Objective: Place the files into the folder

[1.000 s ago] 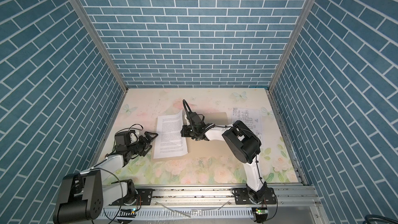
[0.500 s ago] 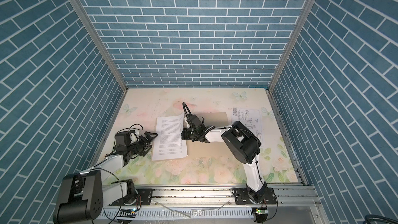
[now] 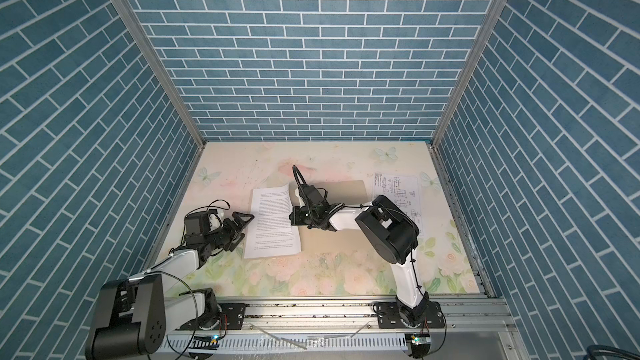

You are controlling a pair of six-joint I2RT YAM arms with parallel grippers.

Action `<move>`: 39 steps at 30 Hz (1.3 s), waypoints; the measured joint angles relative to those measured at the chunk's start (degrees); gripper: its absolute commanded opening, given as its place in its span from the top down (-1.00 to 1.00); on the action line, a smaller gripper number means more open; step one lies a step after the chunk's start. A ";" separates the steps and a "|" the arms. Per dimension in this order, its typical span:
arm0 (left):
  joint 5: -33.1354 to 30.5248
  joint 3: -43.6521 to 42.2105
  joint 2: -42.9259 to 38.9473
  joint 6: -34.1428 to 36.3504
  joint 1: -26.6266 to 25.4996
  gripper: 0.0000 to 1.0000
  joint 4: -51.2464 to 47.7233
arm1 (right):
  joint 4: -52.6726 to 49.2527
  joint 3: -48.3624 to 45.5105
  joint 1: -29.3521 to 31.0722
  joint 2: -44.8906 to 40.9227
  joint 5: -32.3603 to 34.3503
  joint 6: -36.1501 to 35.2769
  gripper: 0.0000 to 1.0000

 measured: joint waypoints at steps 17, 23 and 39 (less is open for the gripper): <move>-0.09 -0.13 -1.29 0.02 0.00 -0.99 -1.70 | -0.24 -0.02 0.04 -0.07 -0.35 -0.04 1.00; -0.13 -0.15 -1.64 0.02 0.00 -0.99 -2.19 | -0.46 -0.02 0.04 -0.07 -0.33 -0.04 0.87; -5.11 3.72 -7.61 3.93 -1.22 -0.99 -14.75 | -8.15 0.09 -1.29 -4.92 5.62 0.02 0.29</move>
